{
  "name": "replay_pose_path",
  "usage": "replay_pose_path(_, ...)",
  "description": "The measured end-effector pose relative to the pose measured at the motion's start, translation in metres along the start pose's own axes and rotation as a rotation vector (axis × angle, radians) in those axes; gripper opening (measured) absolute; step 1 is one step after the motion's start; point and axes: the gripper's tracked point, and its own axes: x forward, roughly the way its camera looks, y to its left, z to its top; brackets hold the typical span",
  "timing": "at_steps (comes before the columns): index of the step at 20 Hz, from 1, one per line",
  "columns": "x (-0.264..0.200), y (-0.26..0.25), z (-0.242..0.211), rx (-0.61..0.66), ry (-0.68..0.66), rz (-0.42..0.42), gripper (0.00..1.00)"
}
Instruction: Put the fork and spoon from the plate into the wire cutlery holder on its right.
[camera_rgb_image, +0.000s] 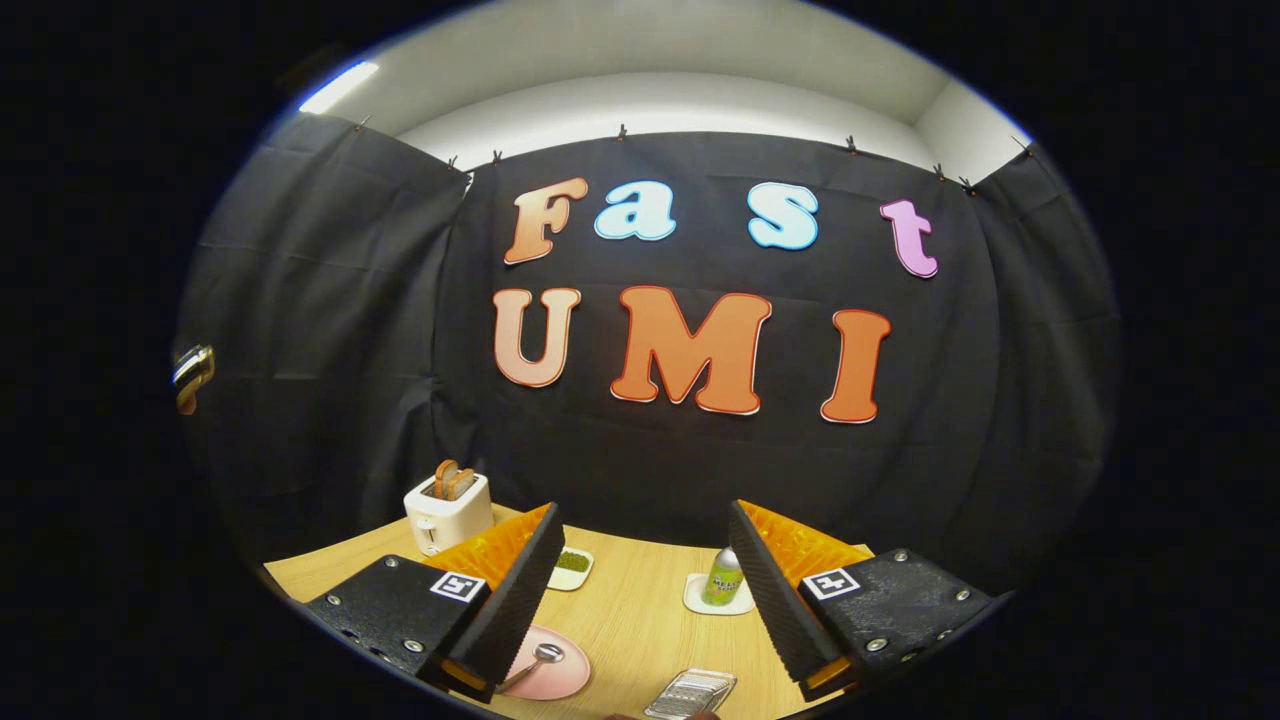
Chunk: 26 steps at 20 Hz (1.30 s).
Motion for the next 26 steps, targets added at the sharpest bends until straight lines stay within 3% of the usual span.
replay_pose_path(9, 0.006, 0.050, -0.055, -0.018, 0.145, 0.081, 0.99)
replay_pose_path(14, 0.009, 0.088, -0.105, -0.056, 0.295, 0.151, 1.00)
replay_pose_path(21, 0.006, 0.127, -0.210, -0.068, 0.647, 0.207, 0.97)
replay_pose_path(26, -0.006, 0.141, -0.268, -0.005, 0.874, 0.177, 0.89)
